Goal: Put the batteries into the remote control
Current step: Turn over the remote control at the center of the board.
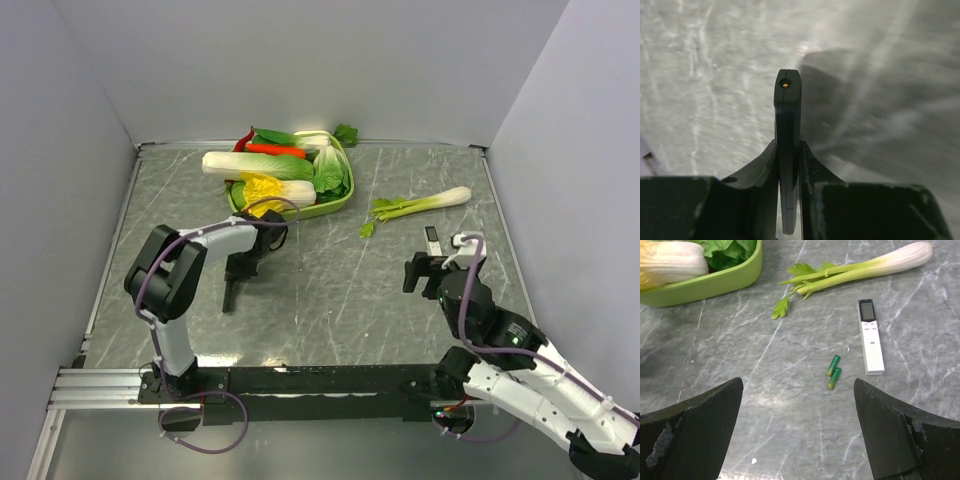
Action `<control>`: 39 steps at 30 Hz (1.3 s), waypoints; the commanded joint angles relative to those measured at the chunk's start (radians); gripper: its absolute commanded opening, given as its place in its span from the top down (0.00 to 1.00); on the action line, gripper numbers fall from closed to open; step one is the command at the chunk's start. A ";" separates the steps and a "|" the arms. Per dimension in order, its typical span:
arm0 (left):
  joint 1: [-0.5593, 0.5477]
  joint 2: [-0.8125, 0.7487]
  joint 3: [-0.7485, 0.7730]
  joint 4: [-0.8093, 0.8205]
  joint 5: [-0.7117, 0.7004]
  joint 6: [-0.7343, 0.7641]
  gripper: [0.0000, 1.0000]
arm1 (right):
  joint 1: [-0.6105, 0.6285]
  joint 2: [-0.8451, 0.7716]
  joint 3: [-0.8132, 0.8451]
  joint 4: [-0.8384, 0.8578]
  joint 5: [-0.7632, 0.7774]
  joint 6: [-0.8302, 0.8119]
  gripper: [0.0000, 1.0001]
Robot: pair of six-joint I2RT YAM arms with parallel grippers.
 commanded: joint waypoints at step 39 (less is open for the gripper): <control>0.396 -0.908 -0.299 0.551 0.873 -0.079 0.03 | -0.005 -0.378 0.054 -0.265 0.155 0.137 0.00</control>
